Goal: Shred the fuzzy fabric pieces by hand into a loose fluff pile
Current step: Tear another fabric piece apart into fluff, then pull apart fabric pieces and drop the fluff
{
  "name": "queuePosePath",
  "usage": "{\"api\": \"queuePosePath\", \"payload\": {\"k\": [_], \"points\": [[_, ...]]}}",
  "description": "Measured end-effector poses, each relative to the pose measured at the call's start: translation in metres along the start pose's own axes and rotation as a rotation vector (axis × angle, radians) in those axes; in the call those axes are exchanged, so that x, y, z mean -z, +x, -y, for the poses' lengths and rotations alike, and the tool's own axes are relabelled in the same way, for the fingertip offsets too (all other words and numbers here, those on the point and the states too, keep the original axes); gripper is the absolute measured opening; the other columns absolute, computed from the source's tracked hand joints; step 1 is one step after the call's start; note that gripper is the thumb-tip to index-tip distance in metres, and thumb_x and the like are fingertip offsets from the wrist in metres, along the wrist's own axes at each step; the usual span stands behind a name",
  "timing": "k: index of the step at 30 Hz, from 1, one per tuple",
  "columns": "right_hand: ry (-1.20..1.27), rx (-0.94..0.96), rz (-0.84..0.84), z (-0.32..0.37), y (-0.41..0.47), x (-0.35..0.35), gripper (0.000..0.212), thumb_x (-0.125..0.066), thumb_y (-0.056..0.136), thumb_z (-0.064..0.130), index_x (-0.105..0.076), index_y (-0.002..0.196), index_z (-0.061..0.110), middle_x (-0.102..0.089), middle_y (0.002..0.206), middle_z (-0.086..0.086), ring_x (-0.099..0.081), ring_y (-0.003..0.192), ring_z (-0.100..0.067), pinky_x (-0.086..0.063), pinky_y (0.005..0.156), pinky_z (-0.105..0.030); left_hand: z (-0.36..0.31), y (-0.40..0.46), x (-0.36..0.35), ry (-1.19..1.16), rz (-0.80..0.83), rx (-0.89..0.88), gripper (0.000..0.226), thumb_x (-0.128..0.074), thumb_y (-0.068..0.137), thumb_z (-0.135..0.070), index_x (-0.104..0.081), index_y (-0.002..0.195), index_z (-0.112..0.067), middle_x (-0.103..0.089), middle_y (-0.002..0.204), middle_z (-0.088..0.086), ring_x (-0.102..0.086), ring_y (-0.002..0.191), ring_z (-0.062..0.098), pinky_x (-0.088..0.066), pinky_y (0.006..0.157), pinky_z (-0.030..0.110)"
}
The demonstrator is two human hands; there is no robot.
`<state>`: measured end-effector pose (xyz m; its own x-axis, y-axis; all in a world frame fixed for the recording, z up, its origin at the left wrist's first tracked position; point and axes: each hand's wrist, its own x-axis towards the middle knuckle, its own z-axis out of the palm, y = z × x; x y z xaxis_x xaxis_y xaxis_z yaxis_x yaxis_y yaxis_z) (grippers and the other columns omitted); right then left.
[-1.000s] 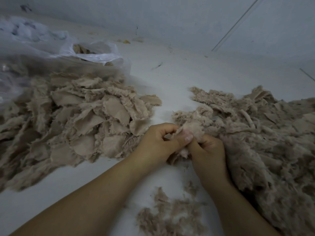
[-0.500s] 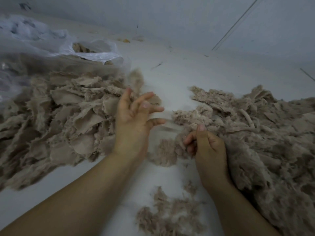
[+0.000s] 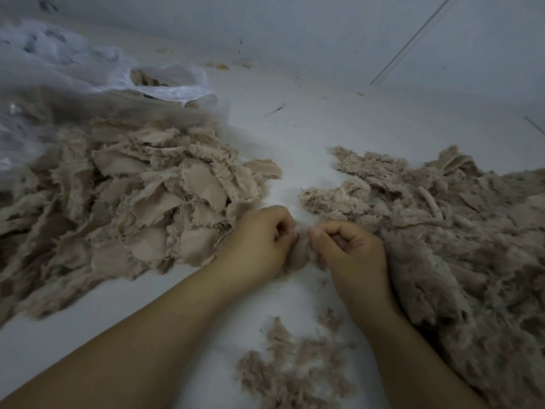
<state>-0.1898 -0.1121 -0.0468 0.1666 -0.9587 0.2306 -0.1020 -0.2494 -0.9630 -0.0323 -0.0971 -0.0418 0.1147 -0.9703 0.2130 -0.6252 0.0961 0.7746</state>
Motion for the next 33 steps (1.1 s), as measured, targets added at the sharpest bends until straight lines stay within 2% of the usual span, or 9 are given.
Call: {"api": "queuePosePath", "payload": {"k": [3,5,8,16,20,23,27,30,33], "points": [[-0.003,0.036,0.108,0.004,-0.001,-0.001,0.006,-0.071,0.09,0.015,-0.075,0.085,0.014,-0.071,0.069,-0.006,-0.066,0.062,-0.024,-0.056,0.059,-0.035,-0.012,-0.002,-0.006,-0.576,-0.065,0.129,0.014,-0.055,0.097,-0.004,-0.049,0.084,-0.008,-0.058,0.055,0.014,-0.052,0.038,0.023,-0.04,0.036,0.025],[-0.059,0.058,0.113,0.001,0.0,-0.001,0.01,-0.071,0.09,0.014,-0.072,0.081,0.01,-0.069,0.068,-0.011,-0.064,0.064,-0.032,-0.056,0.063,-0.042,-0.017,-0.003,-0.009,-0.716,-0.058,0.12,0.016,-0.053,0.097,-0.001,-0.044,0.086,-0.008,-0.055,0.057,0.02,-0.05,0.037,0.024,-0.04,0.036,0.026],[-0.024,0.006,0.062,-0.002,0.001,0.002,0.014,-0.071,0.089,0.013,-0.068,0.084,0.0,-0.068,0.073,-0.021,-0.064,0.072,-0.042,-0.054,0.065,-0.055,-0.016,-0.003,-0.01,-0.775,-0.042,0.107,0.022,-0.056,0.094,0.005,-0.042,0.087,-0.011,-0.054,0.063,0.021,-0.047,0.036,0.018,-0.036,0.035,0.021],[-0.07,-0.003,0.021,0.0,0.0,0.001,0.019,-0.066,0.093,0.016,-0.069,0.077,0.005,-0.067,0.063,-0.008,-0.059,0.054,-0.021,-0.05,0.053,-0.036,-0.01,0.0,-0.005,-0.855,-0.271,0.148,0.022,-0.055,0.095,0.003,-0.06,0.081,-0.012,-0.053,0.052,-0.004,-0.044,0.038,0.012,-0.036,0.039,0.018],[-0.008,-0.018,0.019,-0.001,0.0,0.001,0.006,-0.069,0.09,0.013,-0.072,0.087,0.01,-0.071,0.072,-0.01,-0.064,0.062,-0.014,-0.054,0.059,-0.034,-0.012,-0.002,-0.005,-0.792,-0.356,0.061,0.019,-0.057,0.094,0.001,-0.062,0.082,-0.013,-0.053,0.055,-0.002,-0.046,0.041,0.013,-0.039,0.041,0.02],[0.077,-0.048,0.027,-0.001,0.0,-0.002,0.017,-0.072,0.087,0.015,-0.069,0.103,0.012,-0.071,0.086,-0.01,-0.067,0.071,-0.013,-0.055,0.06,-0.028,-0.015,-0.006,-0.004,-0.638,-0.422,-0.087,0.016,-0.06,0.09,-0.006,-0.065,0.083,-0.019,-0.059,0.064,-0.003,-0.054,0.054,0.013,-0.046,0.051,0.026],[0.118,0.012,0.02,-0.001,0.001,-0.001,0.015,-0.069,0.089,0.027,-0.062,0.085,0.014,-0.061,0.067,0.01,-0.056,0.058,-0.001,-0.046,0.054,-0.015,-0.018,-0.011,-0.002,-0.278,-0.501,-0.372,0.009,-0.062,0.09,-0.002,-0.066,0.09,-0.011,-0.061,0.084,-0.005,-0.058,0.076,0.011,-0.049,0.069,0.023],[0.063,0.059,0.023,-0.001,0.001,-0.002,0.035,-0.051,0.094,0.035,-0.065,0.068,0.015,-0.06,0.059,0.004,-0.054,0.056,-0.002,-0.044,0.055,-0.014,-0.018,-0.013,-0.006,-0.128,-0.494,-0.464,0.006,-0.064,0.089,-0.001,-0.066,0.095,-0.001,-0.059,0.089,-0.004,-0.055,0.08,0.006,-0.046,0.074,0.016],[0.091,0.047,0.036,0.001,0.0,-0.002,0.045,-0.044,0.097,0.037,-0.073,0.075,0.011,-0.071,0.07,-0.005,-0.067,0.068,-0.011,-0.053,0.064,-0.022,-0.02,-0.016,-0.01,-0.105,-0.444,-0.498,0.011,-0.068,0.086,-0.004,-0.07,0.097,-0.001,-0.065,0.089,-0.003,-0.06,0.081,0.005,-0.052,0.075,0.02]]}}
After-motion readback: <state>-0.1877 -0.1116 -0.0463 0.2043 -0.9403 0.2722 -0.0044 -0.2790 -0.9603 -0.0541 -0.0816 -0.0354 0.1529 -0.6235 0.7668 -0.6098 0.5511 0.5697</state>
